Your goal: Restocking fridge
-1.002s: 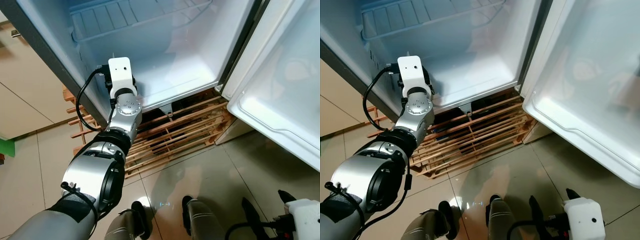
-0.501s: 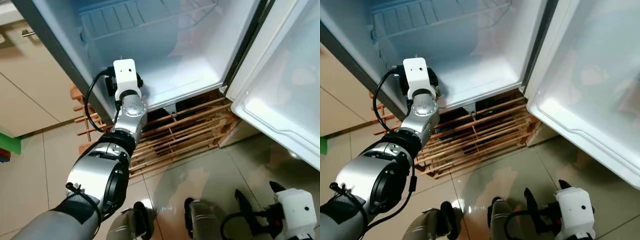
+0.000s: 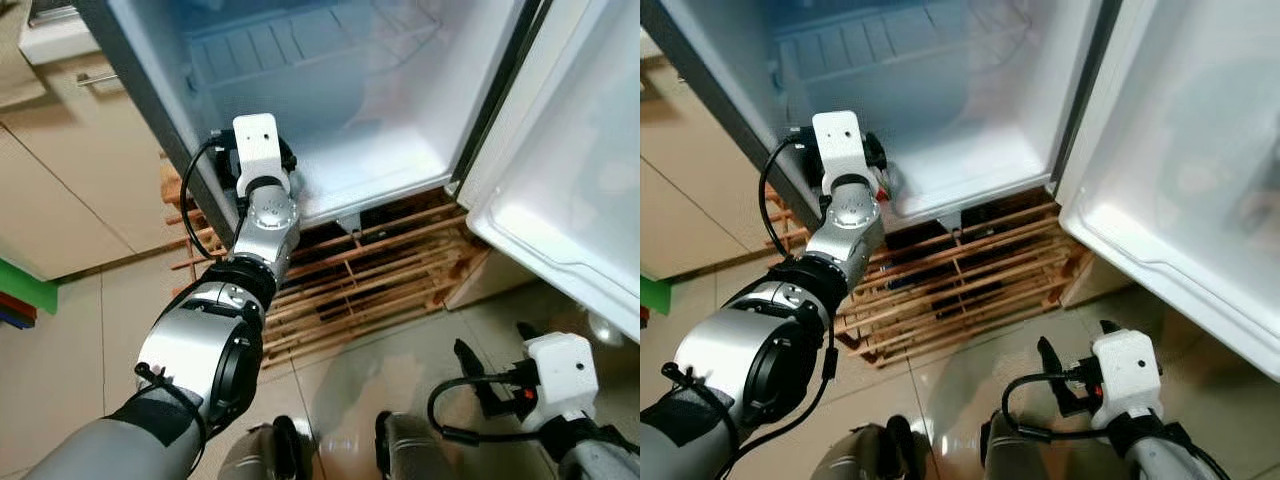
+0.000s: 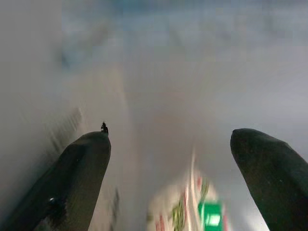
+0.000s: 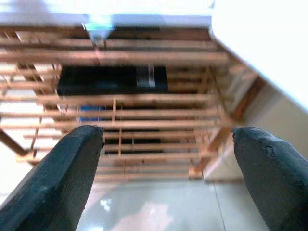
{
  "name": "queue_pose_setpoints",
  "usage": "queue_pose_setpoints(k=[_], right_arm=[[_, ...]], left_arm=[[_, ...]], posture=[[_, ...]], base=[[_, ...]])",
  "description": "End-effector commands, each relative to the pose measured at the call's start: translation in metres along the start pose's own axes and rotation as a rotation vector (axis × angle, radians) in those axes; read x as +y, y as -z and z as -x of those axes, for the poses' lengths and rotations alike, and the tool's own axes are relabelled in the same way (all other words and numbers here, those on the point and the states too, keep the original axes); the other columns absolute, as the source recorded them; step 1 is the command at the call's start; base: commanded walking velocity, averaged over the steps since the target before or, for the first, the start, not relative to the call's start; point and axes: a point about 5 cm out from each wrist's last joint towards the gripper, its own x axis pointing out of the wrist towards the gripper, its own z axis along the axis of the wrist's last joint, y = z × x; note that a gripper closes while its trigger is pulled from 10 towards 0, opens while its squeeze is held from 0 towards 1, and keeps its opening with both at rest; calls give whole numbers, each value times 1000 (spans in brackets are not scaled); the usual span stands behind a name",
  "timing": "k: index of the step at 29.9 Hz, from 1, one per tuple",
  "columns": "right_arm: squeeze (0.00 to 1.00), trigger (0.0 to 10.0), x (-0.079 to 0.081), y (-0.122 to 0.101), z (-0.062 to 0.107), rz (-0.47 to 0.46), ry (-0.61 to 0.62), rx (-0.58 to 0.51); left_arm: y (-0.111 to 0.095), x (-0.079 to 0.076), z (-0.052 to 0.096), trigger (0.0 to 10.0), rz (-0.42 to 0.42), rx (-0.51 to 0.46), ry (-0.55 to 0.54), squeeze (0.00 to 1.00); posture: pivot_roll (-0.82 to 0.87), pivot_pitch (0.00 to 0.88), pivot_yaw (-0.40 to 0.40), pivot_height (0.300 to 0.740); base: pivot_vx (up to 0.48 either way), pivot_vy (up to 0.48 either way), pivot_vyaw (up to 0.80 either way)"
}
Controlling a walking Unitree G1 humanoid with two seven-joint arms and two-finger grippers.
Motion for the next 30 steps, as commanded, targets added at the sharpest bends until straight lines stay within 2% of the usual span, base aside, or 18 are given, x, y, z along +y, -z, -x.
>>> queue_pose_setpoints(k=[1, 5, 7, 9, 12, 13, 14, 15, 16, 17, 18, 19, 21, 23, 26, 27, 29, 30], right_arm=[[0, 10000, 1, 3, -3, 1, -3, -1], [0, 10000, 1, 2, -10, -1, -6, -17], [0, 10000, 2, 1, -20, -7, -11, -35], [0, 10000, 2, 1, -23, -8, -11, -38], [0, 10000, 2, 0, -33, -14, -11, -56], [0, 10000, 2, 0, -33, -14, -11, -56], [0, 10000, 2, -1, -36, -17, -12, -61], [0, 10000, 3, -1, -41, -17, -14, -66], [0, 10000, 3, -1, -44, -16, -16, -70], [0, 10000, 0, -1, -52, -2, 15, -75], [0, 10000, -3, 0, -55, 3, 48, -72], [0, 10000, -6, 0, -57, 6, 71, -69], [0, 10000, -9, -1, -62, -17, 97, -87], [0, 10000, -9, -2, -64, -17, 100, -93], [0, 10000, -7, -5, -69, -30, 117, -114], [0, 10000, -7, -5, -69, -30, 117, -114], [0, 10000, -7, -5, -72, -40, 136, -127], [0, 10000, -7, -5, -72, -40, 136, -127]], left_arm=[[-7, 0, -2, 10000, 22, -26, 4, 1000], [-7, -6, 1, 10000, 25, -28, 42, 1000], [-5, -18, 7, 10000, 44, -12, 116, 1000], [-4, -20, 8, 10000, 48, -7, 136, 1000], [4, -33, 17, 10000, 47, 28, 253, 1000], [4, -33, 17, 10000, 47, 28, 253, 1000], [8, -36, 20, 10000, 39, 42, 293, 561], [15, -39, 26, 10000, 24, 50, 347, 0], [20, -41, 30, 10000, 17, 53, 381, 0], [28, -38, 39, 10000, -3, 31, 459, 0], [29, -34, 42, 10000, 8, 24, 484, 0], [30, -31, 44, 10000, 18, 21, 500, 0], [32, -16, 47, 10000, 38, 11, 517, 0], [32, -12, 49, 10000, 41, 10, 523, 0], [38, 3, 71, 10000, 65, -33, 641, 0], [38, 3, 71, 10000, 65, -33, 641, 0], [43, 13, 86, 10000, 54, -30, 702, 0], [43, 13, 86, 10000, 54, -30, 702, 0]], posture=[[-234, 46, 80, 740], [-217, 11, 78, 740], [-204, 0, 78, 740], [-202, 0, 78, 740], [-187, 0, 73, 740], [-187, 0, 73, 740], [-180, 0, 77, 740], [-173, 0, 82, 740], [-173, 0, 82, 740], [-161, 0, 82, 740], [-155, 0, 80, 740], [-151, 0, 78, 740], [-129, 0, 72, 740], [-129, 0, 72, 740], [-105, 0, 64, 740], [-105, 0, 64, 740], [-88, 0, 58, 740], [-88, 0, 58, 740]], base=[[0, 0, 0], [0, 0, 0], [0, 0, 0], [0, 0, 0], [0, 0, 0], [0, 0, 0], [0, 0, 0], [0, 0, 0], [0, 0, 0], [0, 0, 0], [0, 0, 0], [0, 0, 0], [0, 0, 0], [0, 0, 0], [0, 0, 0], [0, 0, 0], [0, 0, 0], [0, 0, 0]])
